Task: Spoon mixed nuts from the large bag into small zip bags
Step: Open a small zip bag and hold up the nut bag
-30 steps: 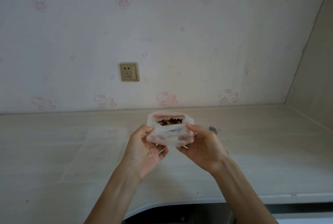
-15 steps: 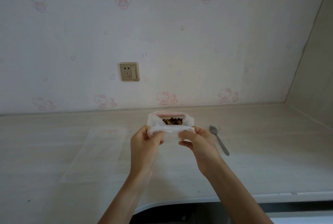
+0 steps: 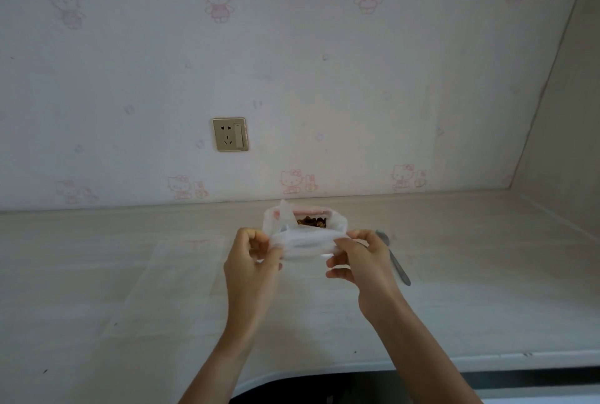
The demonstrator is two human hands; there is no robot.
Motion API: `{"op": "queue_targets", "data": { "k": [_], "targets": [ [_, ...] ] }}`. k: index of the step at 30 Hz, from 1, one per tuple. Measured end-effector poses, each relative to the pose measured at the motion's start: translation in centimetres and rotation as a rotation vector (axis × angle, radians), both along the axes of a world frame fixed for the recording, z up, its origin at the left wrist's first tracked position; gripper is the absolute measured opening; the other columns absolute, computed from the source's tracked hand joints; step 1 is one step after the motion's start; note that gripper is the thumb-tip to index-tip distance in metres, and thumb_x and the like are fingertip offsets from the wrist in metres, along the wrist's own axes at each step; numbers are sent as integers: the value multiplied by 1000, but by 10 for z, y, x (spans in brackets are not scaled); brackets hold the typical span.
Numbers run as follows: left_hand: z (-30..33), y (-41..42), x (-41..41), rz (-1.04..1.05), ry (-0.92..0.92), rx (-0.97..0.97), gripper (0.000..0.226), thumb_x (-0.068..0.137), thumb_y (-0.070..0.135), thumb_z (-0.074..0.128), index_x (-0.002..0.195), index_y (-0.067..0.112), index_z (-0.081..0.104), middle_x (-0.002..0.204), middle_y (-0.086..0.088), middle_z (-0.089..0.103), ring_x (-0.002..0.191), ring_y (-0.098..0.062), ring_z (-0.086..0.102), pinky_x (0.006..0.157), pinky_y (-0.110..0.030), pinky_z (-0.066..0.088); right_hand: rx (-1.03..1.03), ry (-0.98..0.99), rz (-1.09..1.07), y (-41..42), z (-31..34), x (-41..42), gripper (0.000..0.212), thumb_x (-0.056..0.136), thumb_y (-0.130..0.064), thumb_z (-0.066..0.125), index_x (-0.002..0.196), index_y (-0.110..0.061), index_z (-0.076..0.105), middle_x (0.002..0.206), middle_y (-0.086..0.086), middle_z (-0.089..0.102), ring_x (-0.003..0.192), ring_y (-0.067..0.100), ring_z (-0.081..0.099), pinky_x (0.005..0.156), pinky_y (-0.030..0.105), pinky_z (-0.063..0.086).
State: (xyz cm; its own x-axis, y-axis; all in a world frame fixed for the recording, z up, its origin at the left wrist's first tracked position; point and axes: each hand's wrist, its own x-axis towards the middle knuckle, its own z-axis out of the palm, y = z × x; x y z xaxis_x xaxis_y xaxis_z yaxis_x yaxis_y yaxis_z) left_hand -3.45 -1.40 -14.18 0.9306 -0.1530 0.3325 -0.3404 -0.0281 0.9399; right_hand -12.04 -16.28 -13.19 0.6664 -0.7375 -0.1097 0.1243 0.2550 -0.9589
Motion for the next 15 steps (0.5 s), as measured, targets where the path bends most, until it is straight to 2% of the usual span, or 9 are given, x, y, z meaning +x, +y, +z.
{"op": "queue_targets", "data": {
  "k": [3, 5, 7, 10, 12, 15],
  "targets": [
    [1, 1, 2, -96, 199, -153, 11, 89, 0, 74, 85, 4, 65, 87, -9, 73, 84, -26, 77, 67, -32, 63, -11, 24, -28, -7, -4, -3, 17, 90, 0, 72, 83, -9, 59, 87, 18, 74, 66, 23, 71, 56, 36, 60],
    [3, 1, -1, -182, 341, -258, 9, 89, 1, 77, 89, 1, 68, 93, -17, 76, 89, -28, 78, 70, -31, 63, 59, 17, 6, -9, -6, -7, 16, 87, 0, 76, 79, -7, 64, 85, 17, 77, 68, 23, 73, 59, 35, 61],
    [4, 2, -2, -274, 479, -340, 9, 89, 4, 77, 95, 2, 69, 98, -20, 78, 93, -29, 78, 72, -29, 63, 215, -55, 90, -10, -6, -10, 9, 85, 3, 76, 89, 0, 69, 84, 16, 77, 69, 23, 74, 64, 35, 63],
    [6, 4, -1, -437, 687, -457, 16, 93, 2, 68, 109, 0, 69, 107, -24, 76, 97, -27, 78, 71, -29, 63, 404, -175, 214, -14, -3, -14, 11, 85, 9, 71, 95, 6, 74, 98, 21, 77, 80, 26, 77, 72, 36, 65],
    [7, 6, 2, -507, 767, -511, 27, 88, 2, 69, 115, -2, 68, 109, -25, 76, 98, -27, 77, 72, -31, 64, 470, -208, 293, -15, 0, -15, 9, 87, 9, 68, 92, 6, 74, 96, 22, 77, 83, 26, 78, 73, 34, 65],
    [7, 10, 6, -567, 792, -557, 26, 81, 3, 72, 107, 2, 73, 106, -23, 76, 96, -28, 78, 72, -35, 64, 505, -244, 381, -14, 0, -17, 8, 89, 2, 68, 95, 3, 73, 90, 19, 75, 81, 23, 77, 76, 35, 64]
  ]
}}
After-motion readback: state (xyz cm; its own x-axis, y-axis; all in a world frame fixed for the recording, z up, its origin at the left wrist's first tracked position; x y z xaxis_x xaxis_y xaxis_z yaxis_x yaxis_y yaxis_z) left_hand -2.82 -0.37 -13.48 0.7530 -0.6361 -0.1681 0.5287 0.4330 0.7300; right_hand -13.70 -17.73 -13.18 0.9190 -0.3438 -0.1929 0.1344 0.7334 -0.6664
